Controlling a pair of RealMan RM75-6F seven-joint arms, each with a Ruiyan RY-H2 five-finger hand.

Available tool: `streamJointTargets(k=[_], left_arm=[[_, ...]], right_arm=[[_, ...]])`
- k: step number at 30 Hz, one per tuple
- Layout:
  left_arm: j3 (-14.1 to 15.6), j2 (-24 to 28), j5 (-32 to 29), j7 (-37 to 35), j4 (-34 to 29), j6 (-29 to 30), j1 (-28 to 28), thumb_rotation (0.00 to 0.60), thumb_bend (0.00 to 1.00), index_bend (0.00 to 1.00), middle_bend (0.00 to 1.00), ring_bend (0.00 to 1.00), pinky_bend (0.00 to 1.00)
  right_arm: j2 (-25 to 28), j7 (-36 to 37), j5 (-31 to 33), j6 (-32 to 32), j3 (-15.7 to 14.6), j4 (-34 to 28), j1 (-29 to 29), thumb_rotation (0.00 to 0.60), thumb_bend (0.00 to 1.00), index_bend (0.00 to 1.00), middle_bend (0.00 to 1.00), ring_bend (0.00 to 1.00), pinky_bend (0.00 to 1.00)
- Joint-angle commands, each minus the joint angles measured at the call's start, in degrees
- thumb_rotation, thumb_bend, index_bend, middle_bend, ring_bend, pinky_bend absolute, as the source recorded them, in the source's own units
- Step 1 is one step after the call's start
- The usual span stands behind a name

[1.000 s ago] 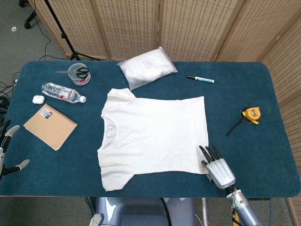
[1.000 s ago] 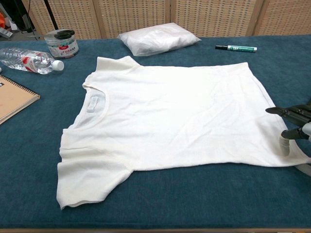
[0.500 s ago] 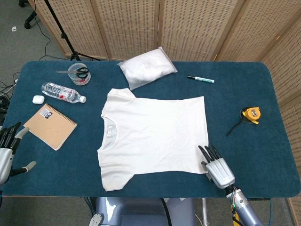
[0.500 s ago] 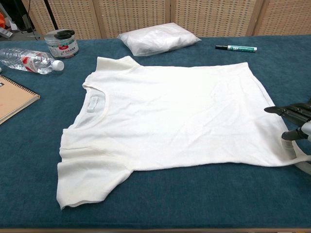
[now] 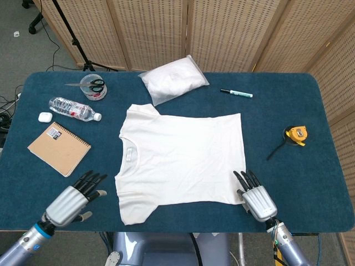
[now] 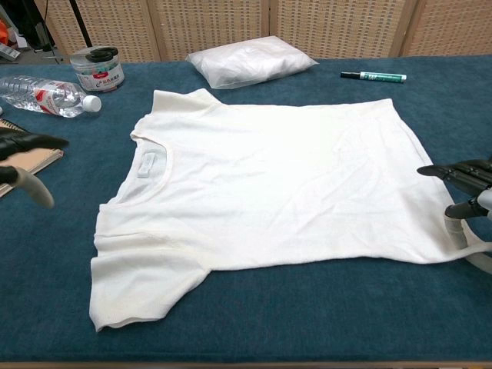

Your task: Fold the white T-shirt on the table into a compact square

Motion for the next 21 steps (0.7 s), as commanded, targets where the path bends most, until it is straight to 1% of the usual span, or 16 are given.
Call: streamJointTargets(k=[1, 4, 10, 21], left_arm=[[0.62, -2.89, 1.93, 2.55, 1.48, -2.52, -2.78, 0.6, 0.16, 0.37, 0.0, 0.0, 0.0], [0.94, -4.74, 2.89, 4.42, 1.9, -4.73, -4.8, 0.6, 0.16, 0.38, 0.0, 0.0, 0.0], [1.87, -6.89, 2.46, 5.92, 2.19, -7.42, -6.6, 0.6, 0.16, 0.38, 0.0, 0.0, 0.0], [3.26, -10.37, -1.5, 6.4, 0.78, -12.13, -8.4, 0.6, 0.18, 0.42, 0.0, 0.0, 0.0]], right_arm=[[0.07, 0.04, 0.09, -0.01, 0.01, -0.09, 0.02, 0.6, 0.61, 0.62, 0.03, 0.0, 0.0], [0.11, -0.05, 0.28, -0.1, 0.05, -0.16, 0.06, 0.6, 0.62, 0.62, 0.03, 0.0, 0.0], [0.05, -0.25, 0.35, -0.23, -0.05, -0.09, 0.13, 0.6, 0.62, 0.63, 0.03, 0.0, 0.0], [0.3, -0.33, 0.79, -0.28, 0.06, -0.37, 0.16, 0.6, 0.62, 0.63, 0.03, 0.0, 0.0]])
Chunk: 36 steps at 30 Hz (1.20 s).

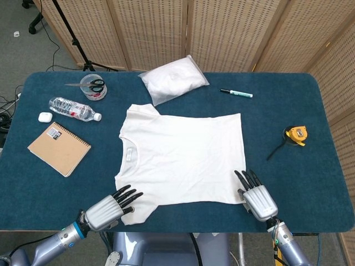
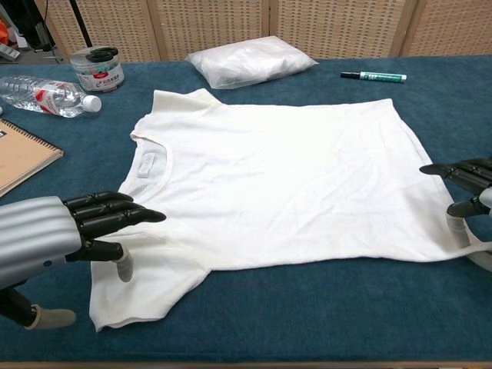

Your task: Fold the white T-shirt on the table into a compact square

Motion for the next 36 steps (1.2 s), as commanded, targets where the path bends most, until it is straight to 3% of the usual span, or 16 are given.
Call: streamJointTargets(k=[1, 22, 36], left_arm=[[0.43, -1.04, -1.47, -0.45, -0.26, -1.13, -0.48, 0.6, 0.18, 0.43, 0.0, 0.0, 0.0], [1.06, -3.33, -7.45, -0.3, -1.06, -4.52, -2.93, 0.6, 0.28, 0.47, 0.0, 0.0, 0.0], [1.36, -4.08, -11.62, -1.47, -2.01, -6.22, -3.58, 0.6, 0.47, 0.58, 0.0, 0.0, 0.0]], right_arm=[[0.04, -0.03, 0.08, -0.03, 0.0, -0.05, -0.01, 0.6, 0.62, 0.63, 0.03, 0.0, 0.0], [0.55, -0.41, 0.38, 0.22, 0.11, -0.68, -0.01, 0.6, 0.65, 0.63, 0.03, 0.0, 0.0], [0.73, -0.12, 0.48, 0.25, 0.1, -0.84, 0.01, 0.6, 0.66, 0.63, 0.03, 0.0, 0.0]])
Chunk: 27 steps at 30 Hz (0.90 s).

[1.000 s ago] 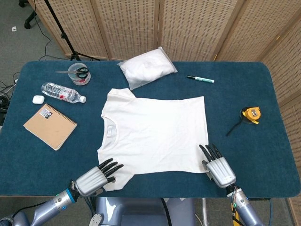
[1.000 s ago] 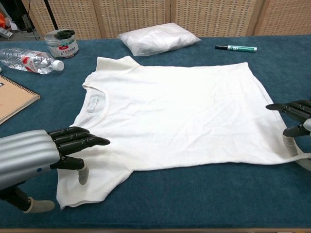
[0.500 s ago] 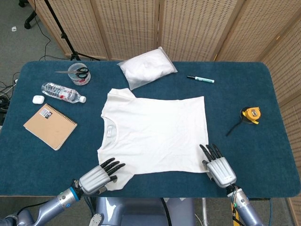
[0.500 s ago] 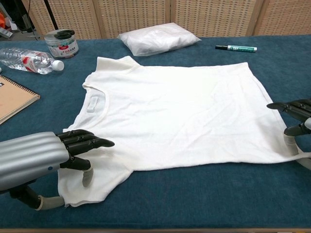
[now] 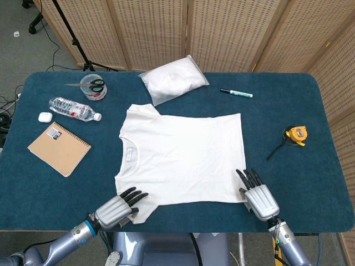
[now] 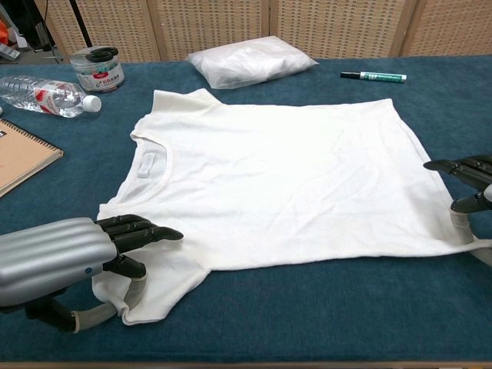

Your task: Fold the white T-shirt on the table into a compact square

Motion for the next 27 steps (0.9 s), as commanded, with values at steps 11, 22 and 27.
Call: streamJointTargets(k=[11, 22, 27], left_arm=[[0.66, 3.33, -1.03, -5.18, -4.0, 2.72, -0.17, 0.6, 0.54, 0.7, 0.0, 0.0, 0.0], [2.96, 12.18, 1.65, -6.52, -12.78, 3.3, -2.17, 0.6, 0.55, 0.72, 0.0, 0.0, 0.0], [4.51, 14.87, 3.25, -7.9, -15.84, 3.62, -2.59, 0.6, 0.56, 0.72, 0.0, 0.0, 0.0]], right_arm=[[0.67, 3.23, -2.06, 0.91, -0.47, 0.28, 0.82, 0.6, 0.67, 0.65, 0.05, 0.0, 0.0], [4.04, 14.9, -10.77, 3.58, -3.87, 2.43, 4.71, 0.6, 0.72, 0.69, 0.11, 0.0, 0.0], [6.06, 18.61, -13.55, 3.84, -5.98, 1.88, 5.98, 0.6, 0.72, 0.69, 0.11, 0.0, 0.0]])
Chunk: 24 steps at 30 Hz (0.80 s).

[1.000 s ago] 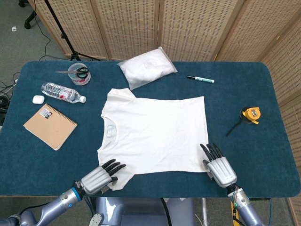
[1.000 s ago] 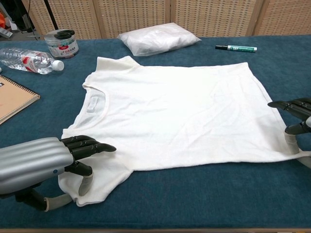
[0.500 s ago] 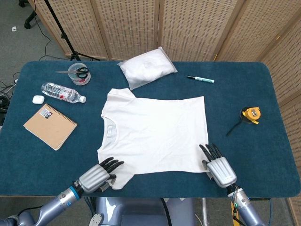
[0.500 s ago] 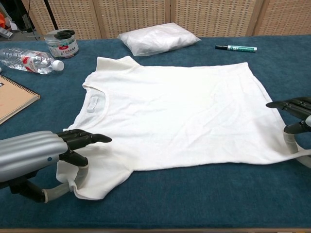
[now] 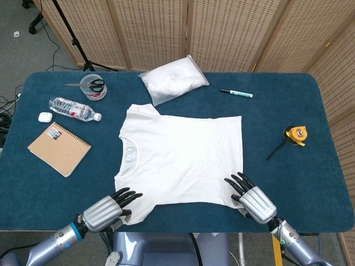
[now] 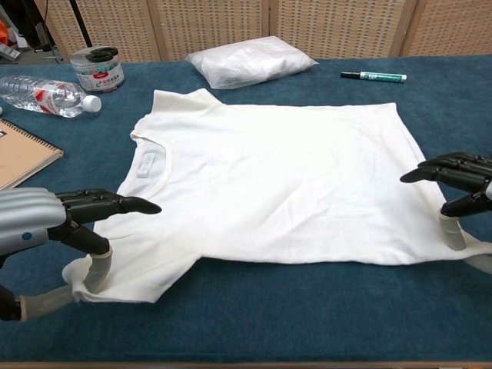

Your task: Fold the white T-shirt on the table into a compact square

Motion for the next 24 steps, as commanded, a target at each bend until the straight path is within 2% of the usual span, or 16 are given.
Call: streamJointTargets(k=[1, 8, 16, 24], left_arm=[[1.19, 1.72, 1.43, -0.81, -1.72, 0.42, -0.31, 0.6, 0.56, 0.73, 0.0, 0.0, 0.0], [2.68, 4.58, 3.24, -2.25, -3.97, 1.7, -0.28, 0.6, 0.56, 0.73, 0.0, 0.0, 0.0], [5.7, 7.97, 5.07, -6.48, -6.63, 0.23, -1.37, 0.6, 0.56, 0.73, 0.0, 0.0, 0.0], [9.11, 9.26, 9.41, -11.52, -6.8, 1.32, -1.8, 0.6, 0.57, 0.73, 0.0, 0.0, 0.0]], right_arm=[[1.71, 2.8, -2.21, 0.61, -1.67, -0.54, 1.19, 0.6, 0.72, 0.69, 0.11, 0.0, 0.0], [4.23, 4.84, -5.05, 2.36, -3.4, -1.97, 1.97, 0.6, 0.72, 0.69, 0.12, 0.0, 0.0], [5.87, 5.6, -8.91, 4.27, -6.15, -3.16, 1.97, 0.6, 0.72, 0.69, 0.13, 0.0, 0.0], [7.16, 3.23, -13.36, 5.59, -8.63, -3.9, 1.94, 0.6, 0.71, 0.7, 0.13, 0.0, 0.0]])
